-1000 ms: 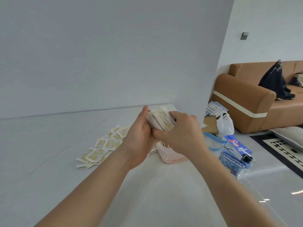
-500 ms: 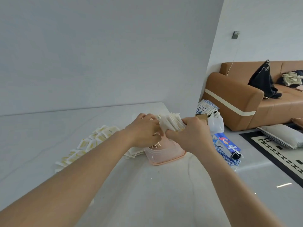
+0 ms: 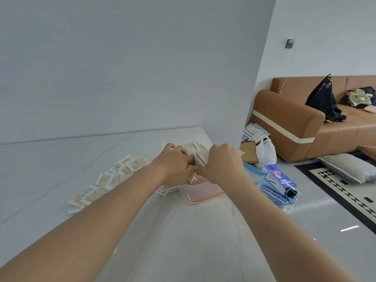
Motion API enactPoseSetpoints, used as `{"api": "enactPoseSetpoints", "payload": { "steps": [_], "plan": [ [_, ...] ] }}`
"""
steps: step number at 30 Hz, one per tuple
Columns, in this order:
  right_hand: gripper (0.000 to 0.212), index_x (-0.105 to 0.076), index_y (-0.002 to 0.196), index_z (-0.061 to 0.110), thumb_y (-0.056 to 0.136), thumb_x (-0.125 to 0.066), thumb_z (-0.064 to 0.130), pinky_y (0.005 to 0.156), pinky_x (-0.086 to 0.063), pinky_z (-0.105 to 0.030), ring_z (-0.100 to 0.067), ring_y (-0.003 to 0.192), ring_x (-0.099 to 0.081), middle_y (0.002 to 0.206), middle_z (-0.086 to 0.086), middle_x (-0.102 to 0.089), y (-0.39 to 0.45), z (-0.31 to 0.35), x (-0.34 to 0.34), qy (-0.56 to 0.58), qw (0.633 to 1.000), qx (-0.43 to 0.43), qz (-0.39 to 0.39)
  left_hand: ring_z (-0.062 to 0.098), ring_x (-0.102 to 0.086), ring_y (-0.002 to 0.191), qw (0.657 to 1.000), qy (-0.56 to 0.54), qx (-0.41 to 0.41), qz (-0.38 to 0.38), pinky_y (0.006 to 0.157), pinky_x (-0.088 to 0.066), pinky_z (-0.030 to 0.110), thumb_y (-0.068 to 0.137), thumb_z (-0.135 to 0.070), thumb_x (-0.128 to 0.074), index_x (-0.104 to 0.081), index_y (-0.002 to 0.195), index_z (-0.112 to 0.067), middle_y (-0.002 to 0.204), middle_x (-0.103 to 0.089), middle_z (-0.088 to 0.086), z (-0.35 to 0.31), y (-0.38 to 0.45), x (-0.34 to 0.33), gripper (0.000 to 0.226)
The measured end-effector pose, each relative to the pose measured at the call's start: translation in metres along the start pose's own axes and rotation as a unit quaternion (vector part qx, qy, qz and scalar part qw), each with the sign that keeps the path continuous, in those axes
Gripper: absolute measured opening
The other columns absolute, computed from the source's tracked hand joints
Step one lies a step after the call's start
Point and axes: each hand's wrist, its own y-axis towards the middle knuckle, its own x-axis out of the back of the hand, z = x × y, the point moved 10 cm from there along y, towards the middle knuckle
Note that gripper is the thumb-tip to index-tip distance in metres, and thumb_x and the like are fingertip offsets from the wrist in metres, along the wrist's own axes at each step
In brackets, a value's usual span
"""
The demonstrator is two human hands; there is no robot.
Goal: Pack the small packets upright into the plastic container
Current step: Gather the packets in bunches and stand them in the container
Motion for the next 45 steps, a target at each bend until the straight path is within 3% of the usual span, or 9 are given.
{"api": "enactPoseSetpoints", "payload": {
  "steps": [3,7,11,15,19,25,29,38,45],
  "plan": [
    [0.045,-0.038,0.071,0.016,0.082,-0.072,0.043,0.047,-0.031,-0.025,-0.013,0.058,-0.04,0.07,0.001,-0.042,0.004,0.005,-0.01,0.003,1.0,0.008,0.014,0.016,-0.047,0.123,0.998,-0.052,0.029,-0.016,0.119,-0.014,0.039,0.094,-0.032,-0.03,-0.043,0.104,-0.019,0.103,-0.061,-0.004,0.01,-0.002,-0.001,0.021],
    [0.038,-0.042,0.079,0.014,0.083,-0.07,0.04,0.056,-0.038,-0.028,-0.022,0.075,-0.05,0.075,0.0,-0.041,0.01,0.009,-0.022,0.014,0.999,0.012,0.05,0.023,-0.049,0.125,0.996,-0.072,0.048,-0.013,0.118,-0.02,0.039,0.094,-0.027,-0.034,-0.034,0.135,-0.019,0.119,-0.066,0.006,0.011,-0.001,-0.002,0.042],
    [0.045,-0.037,0.069,0.019,0.078,-0.075,0.041,0.06,-0.04,-0.027,-0.017,0.066,-0.048,0.074,0.002,-0.043,0.011,0.012,-0.032,-0.01,0.997,0.032,0.076,0.028,-0.043,0.128,0.997,-0.052,0.048,-0.011,0.105,-0.035,0.04,0.096,-0.023,-0.04,-0.042,0.135,-0.018,0.133,-0.057,0.008,0.006,-0.003,0.001,0.039],
    [0.052,-0.035,0.069,0.02,0.077,-0.077,0.05,0.057,-0.038,-0.025,-0.011,0.061,-0.044,0.072,0.004,-0.043,0.011,0.014,-0.038,-0.066,0.99,0.072,0.102,0.026,-0.043,0.128,0.995,-0.037,0.013,-0.092,0.104,-0.036,0.039,0.096,-0.019,-0.043,-0.044,0.143,-0.02,0.145,-0.047,0.001,-0.004,-0.014,0.017,0.047],
    [0.035,-0.041,0.082,0.014,0.082,-0.073,0.029,0.068,-0.042,-0.03,-0.022,0.078,-0.049,0.075,0.001,-0.036,0.016,0.02,-0.034,-0.141,0.974,0.116,0.131,0.02,-0.048,0.121,0.992,-0.025,-0.012,-0.125,0.102,-0.035,0.038,0.089,-0.031,-0.033,-0.053,0.135,-0.026,0.133,-0.055,-0.007,-0.013,-0.028,0.026,0.05],
    [0.041,-0.037,0.07,0.018,0.081,-0.076,0.027,0.056,-0.04,-0.027,-0.017,0.065,-0.048,0.074,0.001,-0.041,0.021,0.023,-0.033,-0.13,0.979,0.107,0.116,0.01,-0.047,0.104,0.979,-0.091,-0.015,-0.182,0.094,-0.034,0.028,0.097,-0.056,-0.034,-0.062,0.109,-0.031,0.107,-0.057,-0.015,-0.025,-0.067,0.017,0.039],
    [0.038,-0.038,0.07,0.018,0.082,-0.074,0.021,0.048,-0.034,-0.023,-0.012,0.06,-0.042,0.074,0.001,-0.043,0.02,0.018,-0.036,-0.099,0.986,0.085,0.105,0.012,-0.043,0.109,0.979,-0.071,-0.034,-0.187,0.103,-0.032,0.025,0.101,-0.059,-0.034,-0.065,0.104,-0.027,0.104,-0.057,-0.015,-0.032,-0.081,-0.002,0.044],
    [0.056,-0.047,0.093,0.013,0.071,-0.089,0.042,0.047,-0.031,-0.027,-0.011,0.061,-0.04,0.078,0.002,-0.042,0.016,0.02,-0.005,-0.148,0.974,0.135,0.106,0.014,-0.041,0.119,0.972,-0.105,-0.036,-0.209,0.114,-0.029,0.03,0.099,-0.057,-0.039,-0.067,0.111,-0.025,0.108,-0.058,-0.013,-0.032,-0.086,-0.004,0.045],
    [0.055,-0.054,0.106,0.03,0.067,-0.087,0.049,0.065,-0.038,-0.031,-0.018,0.089,-0.056,0.1,0.009,-0.056,0.014,0.049,-0.012,-0.124,0.948,0.271,0.11,0.015,-0.04,0.12,0.968,-0.113,-0.044,-0.22,0.119,-0.026,0.033,0.099,-0.056,-0.041,-0.067,0.113,-0.027,0.104,-0.052,-0.017,-0.032,-0.085,-0.006,0.041]
  ]
}}
